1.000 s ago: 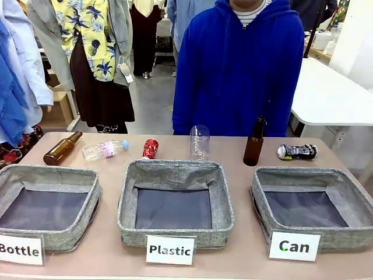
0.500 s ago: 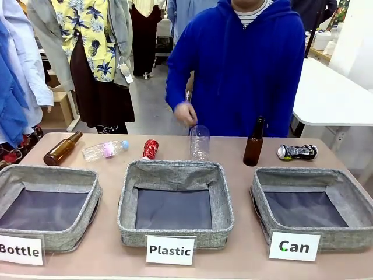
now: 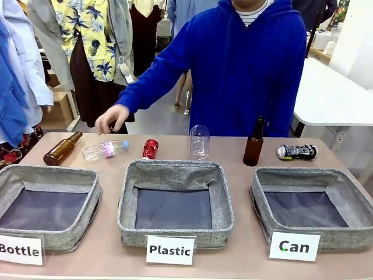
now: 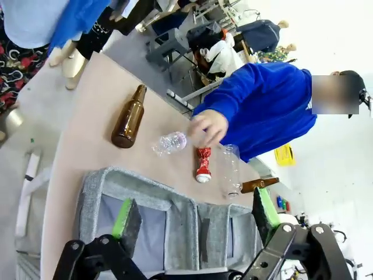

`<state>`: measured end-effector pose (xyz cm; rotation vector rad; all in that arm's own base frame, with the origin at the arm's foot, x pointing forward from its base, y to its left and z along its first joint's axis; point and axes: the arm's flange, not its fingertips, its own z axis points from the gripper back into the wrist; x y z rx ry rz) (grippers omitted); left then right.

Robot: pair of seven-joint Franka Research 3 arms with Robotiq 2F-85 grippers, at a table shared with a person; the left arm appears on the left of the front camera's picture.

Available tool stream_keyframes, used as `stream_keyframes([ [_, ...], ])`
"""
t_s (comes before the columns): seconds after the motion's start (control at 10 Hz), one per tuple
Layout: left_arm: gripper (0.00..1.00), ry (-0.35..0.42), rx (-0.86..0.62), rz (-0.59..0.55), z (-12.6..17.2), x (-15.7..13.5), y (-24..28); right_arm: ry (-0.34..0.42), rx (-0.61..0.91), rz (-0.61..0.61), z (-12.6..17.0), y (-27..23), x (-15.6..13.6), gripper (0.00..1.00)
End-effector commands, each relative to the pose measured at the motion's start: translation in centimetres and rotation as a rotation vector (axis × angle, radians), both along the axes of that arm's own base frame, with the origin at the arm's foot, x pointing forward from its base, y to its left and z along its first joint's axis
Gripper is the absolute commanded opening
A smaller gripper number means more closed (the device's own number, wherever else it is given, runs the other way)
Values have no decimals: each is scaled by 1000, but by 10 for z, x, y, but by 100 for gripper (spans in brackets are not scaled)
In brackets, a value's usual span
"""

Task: Sort the can waste into the basket.
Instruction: Pick up the can waste from the table and place it in the right Fabric basket.

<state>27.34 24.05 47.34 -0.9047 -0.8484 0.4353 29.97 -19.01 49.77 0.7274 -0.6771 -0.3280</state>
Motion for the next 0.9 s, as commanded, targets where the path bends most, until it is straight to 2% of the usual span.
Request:
stream_keyframes([
  [0.0,100,-14,6,-9,-4,3,-1,-15,-483,189,25,24,82,100],
  [0.2,100,-14,6,-9,-4,3,-1,109,-859,303,14,56,145,100],
  [0.4,100,-14,6,-9,-4,3,-1,121,-955,369,-5,94,170,100],
  [0.5,100,-14,6,-9,-4,3,-1,180,-969,316,-7,98,167,100],
  [0.6,100,-14,6,-9,-4,3,-1,124,-768,335,-8,98,173,100],
  [0.8,100,-14,6,-9,-4,3,-1,124,-768,335,-8,98,173,100],
])
